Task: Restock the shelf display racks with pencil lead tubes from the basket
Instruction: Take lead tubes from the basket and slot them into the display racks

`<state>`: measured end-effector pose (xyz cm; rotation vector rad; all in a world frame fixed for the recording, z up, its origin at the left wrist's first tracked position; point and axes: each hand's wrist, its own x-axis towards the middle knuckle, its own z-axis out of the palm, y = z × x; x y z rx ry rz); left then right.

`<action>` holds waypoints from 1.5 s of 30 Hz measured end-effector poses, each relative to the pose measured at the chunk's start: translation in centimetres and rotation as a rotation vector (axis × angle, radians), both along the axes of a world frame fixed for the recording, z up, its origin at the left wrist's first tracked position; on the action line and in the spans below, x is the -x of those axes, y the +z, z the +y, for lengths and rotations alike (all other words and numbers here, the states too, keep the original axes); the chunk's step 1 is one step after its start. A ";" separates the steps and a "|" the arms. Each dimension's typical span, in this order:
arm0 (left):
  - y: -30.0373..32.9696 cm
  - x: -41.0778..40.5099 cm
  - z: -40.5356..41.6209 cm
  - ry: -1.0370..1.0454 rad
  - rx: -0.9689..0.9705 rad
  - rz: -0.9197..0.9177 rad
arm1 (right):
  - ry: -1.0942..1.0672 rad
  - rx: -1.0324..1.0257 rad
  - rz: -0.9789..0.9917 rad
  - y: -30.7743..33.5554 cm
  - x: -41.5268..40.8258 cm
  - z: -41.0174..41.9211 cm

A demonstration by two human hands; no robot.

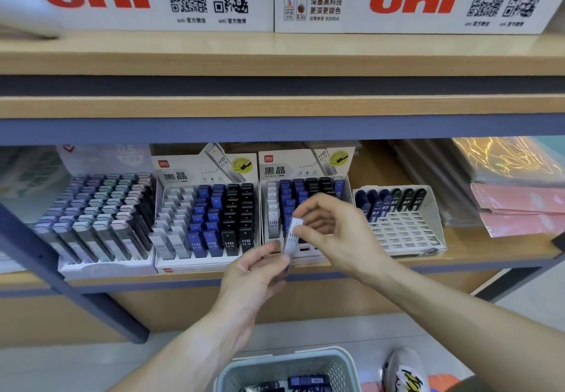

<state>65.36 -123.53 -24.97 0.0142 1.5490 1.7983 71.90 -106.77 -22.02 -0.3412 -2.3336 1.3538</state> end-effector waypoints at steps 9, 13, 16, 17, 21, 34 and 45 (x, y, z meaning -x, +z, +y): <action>-0.9 0.6 -0.6 0.017 0.049 -0.044 | -0.010 -0.308 0.125 0.0 1.6 -1.8; -0.8 0.4 -0.4 -0.007 0.071 -0.009 | -0.011 -0.401 0.119 -0.2 2.0 -1.7; -0.7 0.3 -0.3 -0.026 0.071 0.013 | 0.009 -0.432 0.113 -0.7 2.1 -1.6; -0.6 0.3 -0.2 -0.029 0.071 0.015 | 0.010 -0.431 0.109 -0.9 2.1 -1.6; -0.5 0.5 -0.3 -0.033 0.079 0.012 | 0.011 -0.394 0.105 -1.1 2.1 -1.5; -0.5 0.5 0.1 -0.048 0.075 -0.023 | -0.040 -0.531 0.049 -1.7 3.7 -1.6; -0.3 0.0 -1.2 -0.046 0.056 0.071 | -0.029 -0.495 -0.048 -1.1 1.1 -3.4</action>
